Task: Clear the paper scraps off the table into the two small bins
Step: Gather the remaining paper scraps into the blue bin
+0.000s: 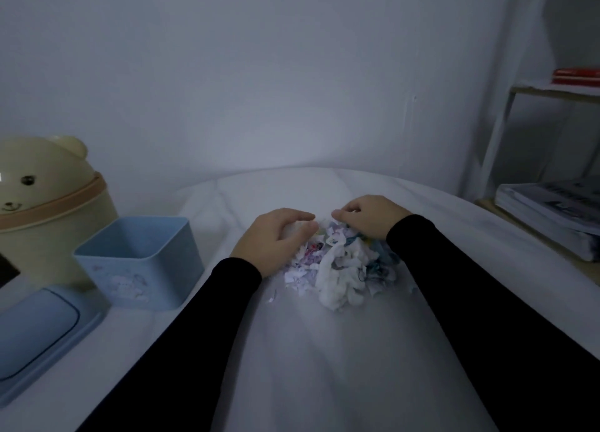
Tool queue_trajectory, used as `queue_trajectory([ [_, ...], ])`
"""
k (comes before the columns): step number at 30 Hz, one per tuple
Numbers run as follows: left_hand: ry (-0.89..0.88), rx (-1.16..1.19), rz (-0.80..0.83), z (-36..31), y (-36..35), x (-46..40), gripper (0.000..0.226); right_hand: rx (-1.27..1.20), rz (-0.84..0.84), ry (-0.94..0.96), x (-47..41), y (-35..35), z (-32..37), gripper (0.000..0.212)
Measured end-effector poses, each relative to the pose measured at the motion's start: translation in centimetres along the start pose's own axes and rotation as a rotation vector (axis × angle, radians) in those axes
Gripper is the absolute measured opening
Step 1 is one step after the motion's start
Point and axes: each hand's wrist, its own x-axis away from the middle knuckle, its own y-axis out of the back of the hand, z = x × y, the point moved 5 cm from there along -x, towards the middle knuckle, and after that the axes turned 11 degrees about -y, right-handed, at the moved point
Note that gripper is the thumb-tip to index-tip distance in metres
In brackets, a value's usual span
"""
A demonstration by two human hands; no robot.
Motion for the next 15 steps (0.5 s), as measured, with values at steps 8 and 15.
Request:
queue_trajectory([
  [8, 0.0, -0.323, 0.18, -3.6, -1.8, 5.2, 0.086, 0.134, 0.131, 0.004, 4.3, -0.7, -0.8, 0.052],
  [15, 0.07, -0.465, -0.026, -5.2, 0.4, 8.2, 0.082, 0.023, -0.262, 0.037, 8.9, -0.6, -1.6, 0.039],
])
